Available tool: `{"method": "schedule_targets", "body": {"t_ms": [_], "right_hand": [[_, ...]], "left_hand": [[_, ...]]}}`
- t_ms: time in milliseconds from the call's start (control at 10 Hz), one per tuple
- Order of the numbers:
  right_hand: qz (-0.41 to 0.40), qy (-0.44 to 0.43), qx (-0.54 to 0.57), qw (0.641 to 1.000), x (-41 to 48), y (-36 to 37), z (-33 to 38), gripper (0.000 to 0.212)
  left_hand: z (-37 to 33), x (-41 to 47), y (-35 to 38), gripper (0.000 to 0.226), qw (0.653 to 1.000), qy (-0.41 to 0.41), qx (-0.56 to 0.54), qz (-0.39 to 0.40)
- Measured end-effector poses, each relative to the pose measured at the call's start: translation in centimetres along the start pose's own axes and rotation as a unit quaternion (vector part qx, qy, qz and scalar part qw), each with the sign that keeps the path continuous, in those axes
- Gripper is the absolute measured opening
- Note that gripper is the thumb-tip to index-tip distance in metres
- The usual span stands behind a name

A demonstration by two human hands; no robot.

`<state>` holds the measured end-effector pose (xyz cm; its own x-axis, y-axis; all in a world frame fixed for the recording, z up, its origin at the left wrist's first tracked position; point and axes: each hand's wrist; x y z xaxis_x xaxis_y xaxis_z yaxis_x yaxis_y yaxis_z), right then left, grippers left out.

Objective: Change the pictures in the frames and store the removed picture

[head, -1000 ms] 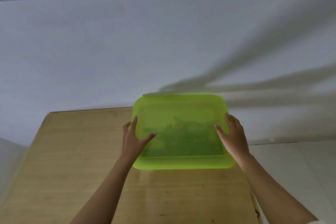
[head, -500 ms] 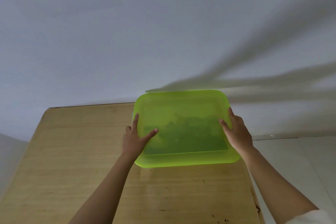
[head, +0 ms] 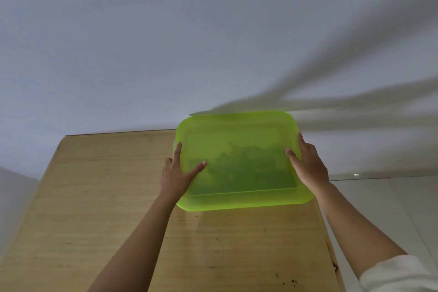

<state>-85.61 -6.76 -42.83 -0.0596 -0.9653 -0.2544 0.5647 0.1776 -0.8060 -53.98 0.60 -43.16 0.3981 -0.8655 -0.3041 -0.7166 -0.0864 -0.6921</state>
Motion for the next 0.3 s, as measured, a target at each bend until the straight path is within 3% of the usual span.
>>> {"method": "schedule_targets", "body": {"t_ms": [300], "right_hand": [[-0.001,0.007,0.033,0.999,-1.36,-0.01,0.15,0.064]], "left_hand": [[-0.24,-1.09,-0.27,0.099,0.998,-0.03,0.018,0.044]]}}
Point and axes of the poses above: each hand's wrist, its own x-axis towards the middle knuckle, its own y-axis out of the palm, z = x × y, and after that the axes turned 2 degrees about z, right-handed
